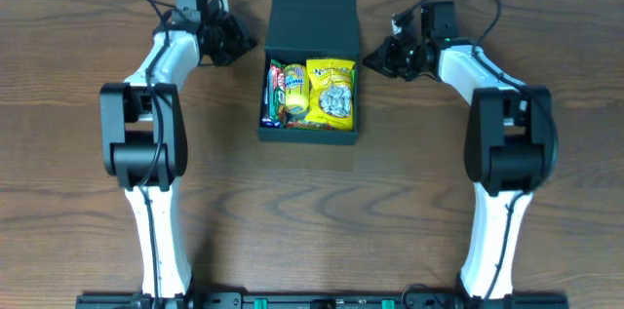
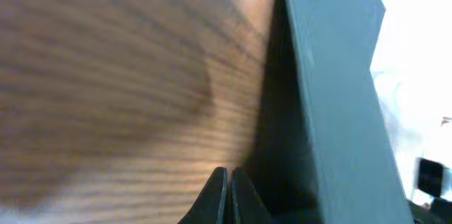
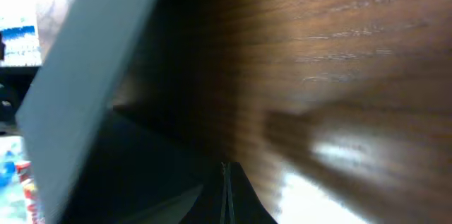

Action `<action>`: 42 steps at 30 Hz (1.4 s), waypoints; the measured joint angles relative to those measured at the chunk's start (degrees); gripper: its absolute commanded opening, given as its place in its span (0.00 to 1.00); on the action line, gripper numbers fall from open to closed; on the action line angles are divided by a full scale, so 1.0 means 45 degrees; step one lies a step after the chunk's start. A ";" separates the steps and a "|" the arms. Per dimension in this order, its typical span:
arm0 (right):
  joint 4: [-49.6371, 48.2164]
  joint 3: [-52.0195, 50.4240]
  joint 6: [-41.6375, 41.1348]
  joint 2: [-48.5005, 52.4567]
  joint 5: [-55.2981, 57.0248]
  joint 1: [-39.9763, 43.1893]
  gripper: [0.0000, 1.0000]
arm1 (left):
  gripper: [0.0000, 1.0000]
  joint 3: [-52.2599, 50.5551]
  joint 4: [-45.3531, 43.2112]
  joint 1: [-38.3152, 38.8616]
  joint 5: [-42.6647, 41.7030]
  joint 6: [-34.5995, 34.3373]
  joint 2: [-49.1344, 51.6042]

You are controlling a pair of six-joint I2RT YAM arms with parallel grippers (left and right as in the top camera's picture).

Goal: Pack container
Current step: 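Swing the lid forward with both grippers to close the box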

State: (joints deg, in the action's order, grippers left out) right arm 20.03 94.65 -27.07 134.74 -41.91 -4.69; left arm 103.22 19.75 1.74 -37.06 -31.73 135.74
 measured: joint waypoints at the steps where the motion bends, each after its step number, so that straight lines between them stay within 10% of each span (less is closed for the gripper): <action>1: 0.0010 0.0340 -0.0107 0.0291 -0.0121 0.0000 0.01 | 0.05 0.0316 0.0126 0.0000 -0.0063 -0.0005 0.0175; 42: -0.0646 0.5129 -0.0243 0.2025 -0.5916 -0.0053 0.02 | 0.05 0.3313 -0.2739 0.0117 -0.6465 -0.0695 0.1321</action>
State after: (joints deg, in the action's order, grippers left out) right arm 17.12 117.73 -28.16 143.85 -68.53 -4.93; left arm 118.13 7.42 2.26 -66.15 -34.85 141.69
